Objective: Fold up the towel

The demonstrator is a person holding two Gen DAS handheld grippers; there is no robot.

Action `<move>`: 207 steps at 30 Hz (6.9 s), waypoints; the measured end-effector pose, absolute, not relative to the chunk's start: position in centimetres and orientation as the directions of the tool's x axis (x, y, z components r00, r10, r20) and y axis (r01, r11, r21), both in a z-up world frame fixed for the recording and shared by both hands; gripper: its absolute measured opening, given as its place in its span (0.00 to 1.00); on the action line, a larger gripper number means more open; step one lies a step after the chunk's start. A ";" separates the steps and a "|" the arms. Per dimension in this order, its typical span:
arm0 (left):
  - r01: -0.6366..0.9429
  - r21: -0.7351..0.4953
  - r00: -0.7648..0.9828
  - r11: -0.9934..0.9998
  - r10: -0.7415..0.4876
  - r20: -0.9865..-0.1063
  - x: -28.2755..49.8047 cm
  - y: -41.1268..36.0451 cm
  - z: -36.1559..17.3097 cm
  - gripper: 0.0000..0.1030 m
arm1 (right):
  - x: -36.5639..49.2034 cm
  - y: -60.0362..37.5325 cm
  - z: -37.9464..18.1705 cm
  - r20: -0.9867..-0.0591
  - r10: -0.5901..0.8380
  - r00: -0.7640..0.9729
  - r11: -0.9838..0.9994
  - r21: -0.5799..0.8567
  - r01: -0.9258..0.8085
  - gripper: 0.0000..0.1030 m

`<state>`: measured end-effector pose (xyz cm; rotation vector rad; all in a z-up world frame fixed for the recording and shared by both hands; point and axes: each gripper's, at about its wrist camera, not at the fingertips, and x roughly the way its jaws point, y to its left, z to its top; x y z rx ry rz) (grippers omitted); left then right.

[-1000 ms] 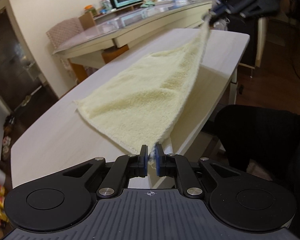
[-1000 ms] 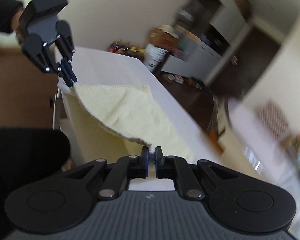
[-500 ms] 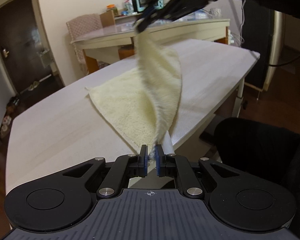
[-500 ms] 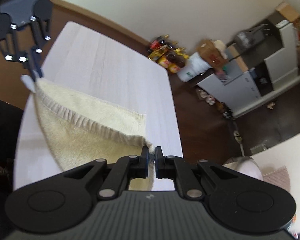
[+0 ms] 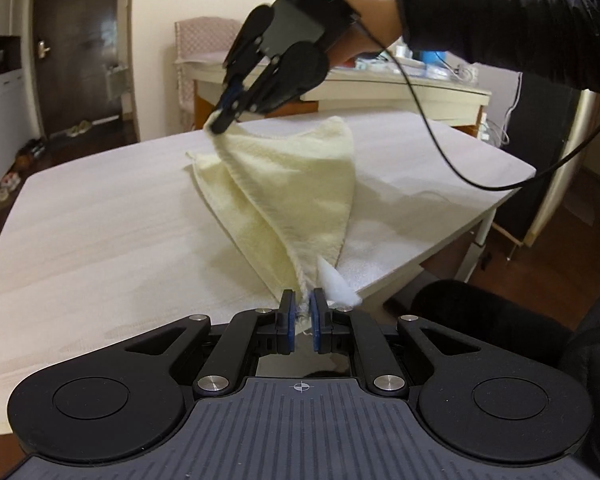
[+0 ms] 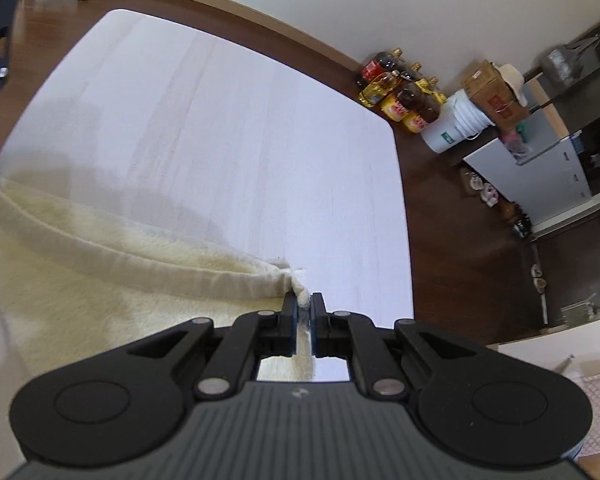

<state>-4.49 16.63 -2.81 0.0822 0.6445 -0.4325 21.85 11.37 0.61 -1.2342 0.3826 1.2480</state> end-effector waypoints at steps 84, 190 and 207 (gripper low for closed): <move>0.496 0.153 0.677 0.854 -0.270 -0.685 8.1 17.0 -1.6 0.41 | 19.2 -7.3 7.8 -0.475 0.832 0.285 0.334 0.019 -0.942 0.08; 0.242 0.102 0.754 0.965 -0.121 -0.646 8.3 15.4 -0.2 0.84 | 13.1 -16.3 0.7 -0.619 0.594 0.514 0.739 0.167 -0.653 0.58; 0.187 -0.006 0.794 0.982 -0.155 -0.587 5.2 10.1 0.4 0.93 | 5.1 -13.9 0.2 -0.547 0.597 0.586 0.747 0.116 -0.654 0.81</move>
